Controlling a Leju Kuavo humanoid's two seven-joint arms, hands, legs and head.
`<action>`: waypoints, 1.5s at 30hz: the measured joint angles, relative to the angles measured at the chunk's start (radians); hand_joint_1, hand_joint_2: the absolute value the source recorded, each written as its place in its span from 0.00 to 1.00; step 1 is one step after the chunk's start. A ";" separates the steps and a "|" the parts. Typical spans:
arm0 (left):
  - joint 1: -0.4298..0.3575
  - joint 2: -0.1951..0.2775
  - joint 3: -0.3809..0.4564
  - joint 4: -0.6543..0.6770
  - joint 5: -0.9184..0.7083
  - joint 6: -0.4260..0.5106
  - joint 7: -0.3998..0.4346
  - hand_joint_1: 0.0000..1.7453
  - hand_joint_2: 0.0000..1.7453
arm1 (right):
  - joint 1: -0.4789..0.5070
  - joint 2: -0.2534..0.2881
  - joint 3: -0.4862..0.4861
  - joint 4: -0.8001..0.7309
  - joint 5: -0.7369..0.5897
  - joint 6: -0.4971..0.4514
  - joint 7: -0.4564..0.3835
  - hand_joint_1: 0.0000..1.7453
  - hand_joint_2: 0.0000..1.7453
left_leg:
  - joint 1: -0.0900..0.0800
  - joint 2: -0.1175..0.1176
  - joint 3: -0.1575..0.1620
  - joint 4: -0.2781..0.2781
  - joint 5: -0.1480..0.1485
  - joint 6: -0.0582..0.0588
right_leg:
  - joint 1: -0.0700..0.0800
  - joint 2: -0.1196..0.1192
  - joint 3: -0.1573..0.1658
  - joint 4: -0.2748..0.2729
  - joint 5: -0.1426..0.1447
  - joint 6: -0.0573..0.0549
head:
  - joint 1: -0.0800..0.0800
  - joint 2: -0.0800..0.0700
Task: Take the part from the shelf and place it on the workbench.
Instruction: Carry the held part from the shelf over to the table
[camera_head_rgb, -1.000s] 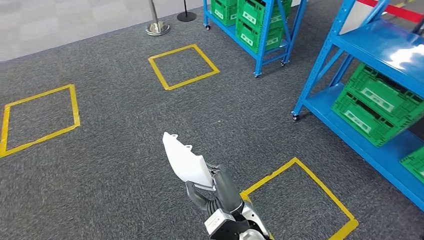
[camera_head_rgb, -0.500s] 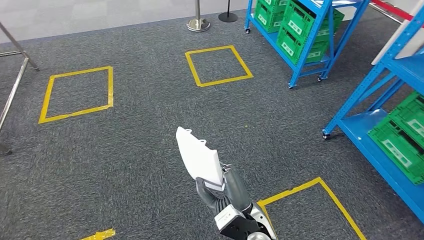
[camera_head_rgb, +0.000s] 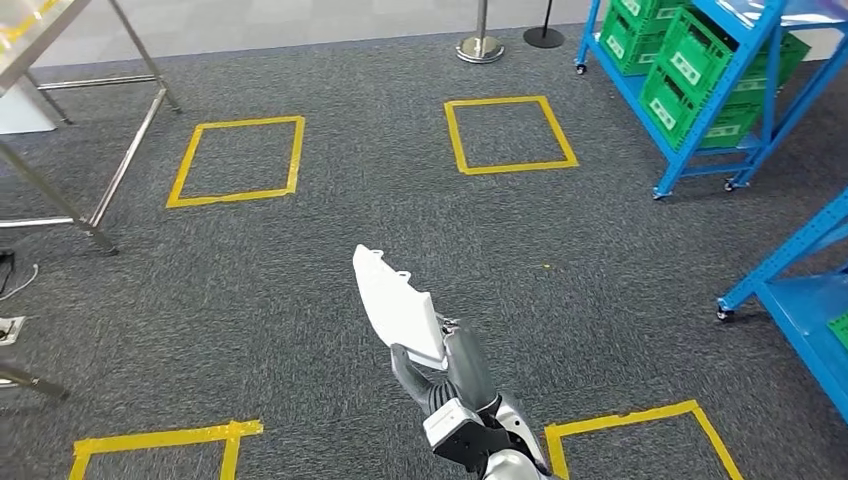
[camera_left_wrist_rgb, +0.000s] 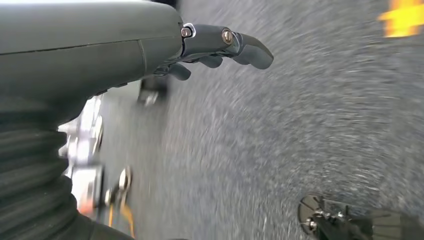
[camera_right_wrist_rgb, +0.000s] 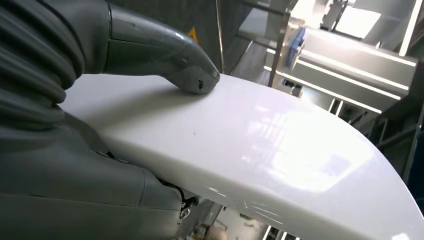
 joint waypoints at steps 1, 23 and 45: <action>0.002 0.003 0.016 0.000 0.014 -0.004 -0.005 0.00 1.00 | 0.000 0.001 0.002 0.005 -0.004 0.006 0.002 1.00 1.00 | 0.000 0.003 0.010 -0.014 0.016 0.000 | 0.001 -0.016 0.001 0.000 -0.001 0.000 | 0.000 0.000; -0.009 0.046 0.164 0.001 0.067 -0.122 -0.128 0.00 1.00 | -0.024 0.020 0.006 0.076 0.060 0.031 0.033 1.00 1.00 | 0.005 -0.146 0.130 -0.272 0.134 0.021 | -0.008 0.108 -0.010 0.017 -0.007 0.037 | 0.005 0.000; -0.032 0.033 0.156 -0.001 0.018 -0.100 -0.092 0.00 1.00 | -0.006 0.040 -0.022 0.005 0.101 0.050 0.089 1.00 1.00 | 0.001 -0.026 0.147 -0.276 0.130 0.063 | -0.001 0.047 -0.108 0.270 -0.140 0.054 | 0.012 0.000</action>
